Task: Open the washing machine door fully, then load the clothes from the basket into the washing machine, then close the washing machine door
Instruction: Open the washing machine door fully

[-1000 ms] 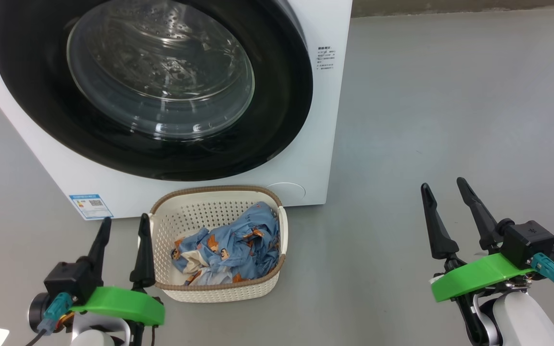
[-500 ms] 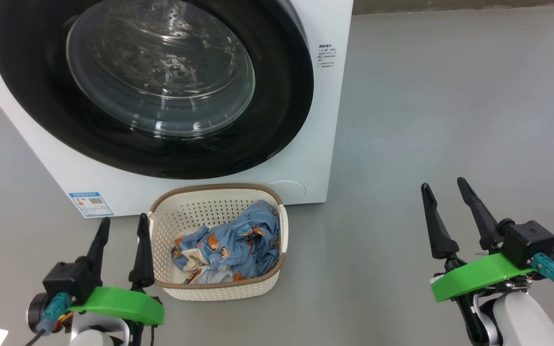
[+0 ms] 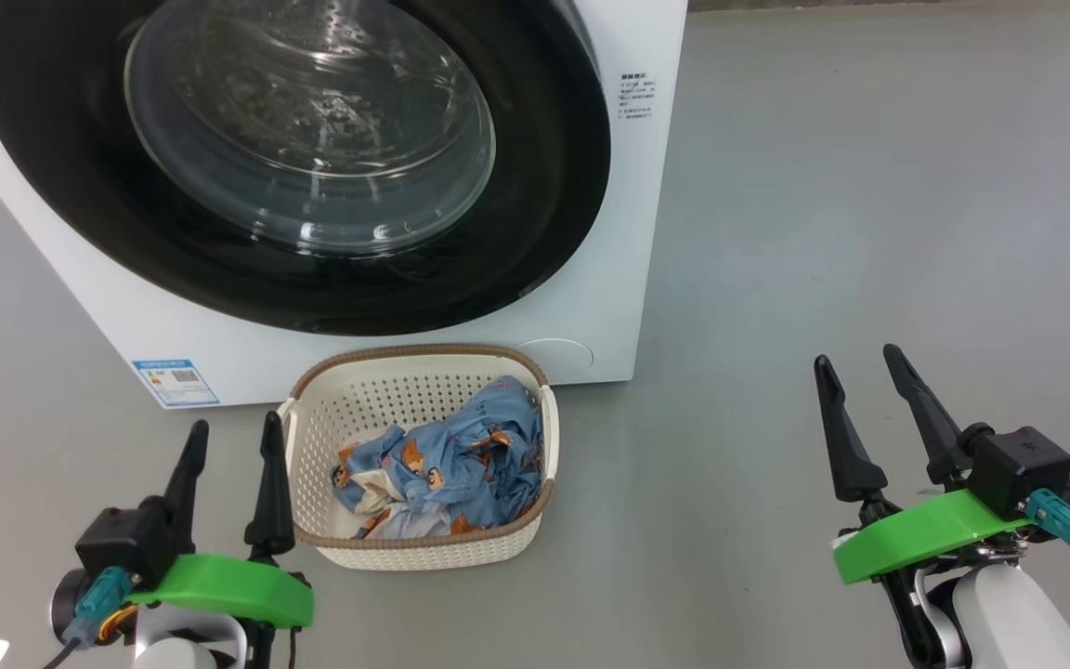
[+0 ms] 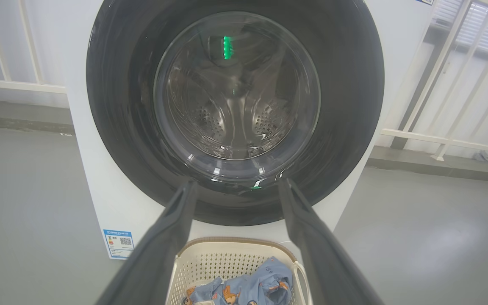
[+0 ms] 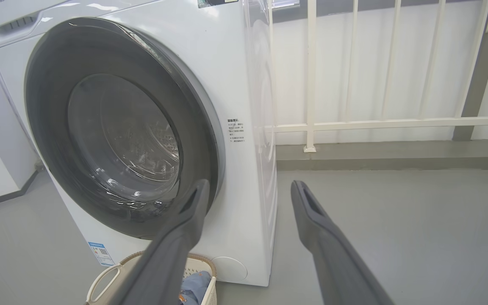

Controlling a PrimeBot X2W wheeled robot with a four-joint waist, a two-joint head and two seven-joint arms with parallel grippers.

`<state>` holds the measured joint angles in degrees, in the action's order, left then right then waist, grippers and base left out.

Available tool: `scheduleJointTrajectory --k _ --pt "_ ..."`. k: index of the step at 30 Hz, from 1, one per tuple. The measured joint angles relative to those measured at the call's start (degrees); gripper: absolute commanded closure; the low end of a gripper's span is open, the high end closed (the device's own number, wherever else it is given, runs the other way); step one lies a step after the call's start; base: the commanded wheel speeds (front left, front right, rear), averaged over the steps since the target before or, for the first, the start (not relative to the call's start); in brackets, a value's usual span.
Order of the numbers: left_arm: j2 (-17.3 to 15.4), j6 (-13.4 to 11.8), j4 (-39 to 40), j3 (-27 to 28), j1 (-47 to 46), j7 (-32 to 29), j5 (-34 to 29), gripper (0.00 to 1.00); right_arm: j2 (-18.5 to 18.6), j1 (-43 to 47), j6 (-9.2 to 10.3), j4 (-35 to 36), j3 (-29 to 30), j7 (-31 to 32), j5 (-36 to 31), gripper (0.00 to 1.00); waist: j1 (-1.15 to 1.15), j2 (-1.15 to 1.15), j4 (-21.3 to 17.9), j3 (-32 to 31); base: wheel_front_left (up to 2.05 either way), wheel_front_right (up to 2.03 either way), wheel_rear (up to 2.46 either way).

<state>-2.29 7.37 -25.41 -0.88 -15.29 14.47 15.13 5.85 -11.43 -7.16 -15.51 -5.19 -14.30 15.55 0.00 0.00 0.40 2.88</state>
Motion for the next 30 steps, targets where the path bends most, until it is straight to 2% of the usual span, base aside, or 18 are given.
scheduleJointTrajectory --k 14,30 --pt "0.08 0.0 1.53 -1.0 -0.03 0.0 3.05 0.0 1.26 -1.69 0.0 -1.1 0.24 0.0 0.59 0.0 0.0 0.0 0.98 2.07 0.0 0.0 0.0" --pt "-0.3 0.0 5.66 -1.91 -1.28 0.14 4.69 0.0 4.03 -10.27 0.0 -4.95 2.19 -0.18 4.88 0.0 0.0 0.0 3.31 6.34 0.0 0.0 0.0"
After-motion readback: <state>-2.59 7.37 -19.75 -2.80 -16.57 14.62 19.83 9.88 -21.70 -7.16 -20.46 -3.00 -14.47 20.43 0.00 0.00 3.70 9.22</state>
